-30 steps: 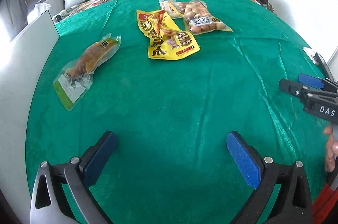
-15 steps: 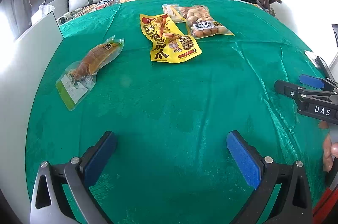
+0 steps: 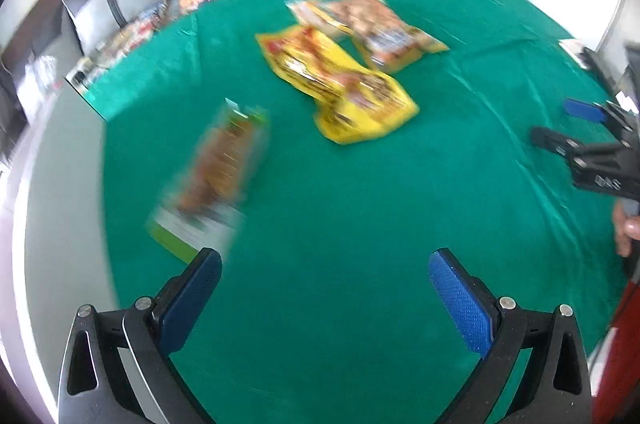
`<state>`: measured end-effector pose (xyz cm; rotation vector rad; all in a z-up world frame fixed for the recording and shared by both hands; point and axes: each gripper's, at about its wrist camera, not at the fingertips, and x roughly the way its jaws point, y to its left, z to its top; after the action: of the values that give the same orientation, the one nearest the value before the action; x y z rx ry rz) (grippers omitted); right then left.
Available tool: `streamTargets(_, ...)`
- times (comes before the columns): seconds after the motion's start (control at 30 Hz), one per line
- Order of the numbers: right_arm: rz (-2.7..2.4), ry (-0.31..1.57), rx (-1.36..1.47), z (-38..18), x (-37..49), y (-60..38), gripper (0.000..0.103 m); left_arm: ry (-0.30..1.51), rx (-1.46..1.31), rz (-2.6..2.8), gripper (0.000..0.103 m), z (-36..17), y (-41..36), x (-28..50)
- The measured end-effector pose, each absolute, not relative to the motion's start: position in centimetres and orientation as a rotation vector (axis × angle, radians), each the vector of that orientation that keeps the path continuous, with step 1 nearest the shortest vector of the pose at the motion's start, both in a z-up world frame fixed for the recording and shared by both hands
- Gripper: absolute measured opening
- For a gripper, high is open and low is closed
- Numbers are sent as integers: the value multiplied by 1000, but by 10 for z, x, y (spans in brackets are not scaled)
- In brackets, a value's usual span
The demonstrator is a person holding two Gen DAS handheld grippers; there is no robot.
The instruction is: Organize snacks
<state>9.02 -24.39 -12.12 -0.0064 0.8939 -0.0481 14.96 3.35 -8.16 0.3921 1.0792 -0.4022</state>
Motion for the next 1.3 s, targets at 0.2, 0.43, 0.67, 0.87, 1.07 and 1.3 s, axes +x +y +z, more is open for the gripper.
streamTargets(0.2, -48, 894, -6, -121, 90, -244, 96, 1165, 344, -362, 102, -92, 65, 223)
streamTargets(0.43, -48, 894, -6, -121, 90, -244, 96, 1188, 184, -221, 103, -120, 83, 270)
streamTargets(0.67, -48, 894, -7, -122, 90, -243, 96, 1142, 92, -201, 84, -121, 97, 259)
streamTargets(0.87, -48, 894, -7, -122, 90, -243, 96, 1104, 49, -144, 54, -111, 96, 232)
streamTargets(1.07, -49, 894, -7, -122, 90, -242, 96, 1123, -91, -72, 56, -106, 83, 174)
streamTargets(1.3, -48, 893, -7, -122, 90, -243, 97, 1049, 39, -85, 96, -119, 85, 152)
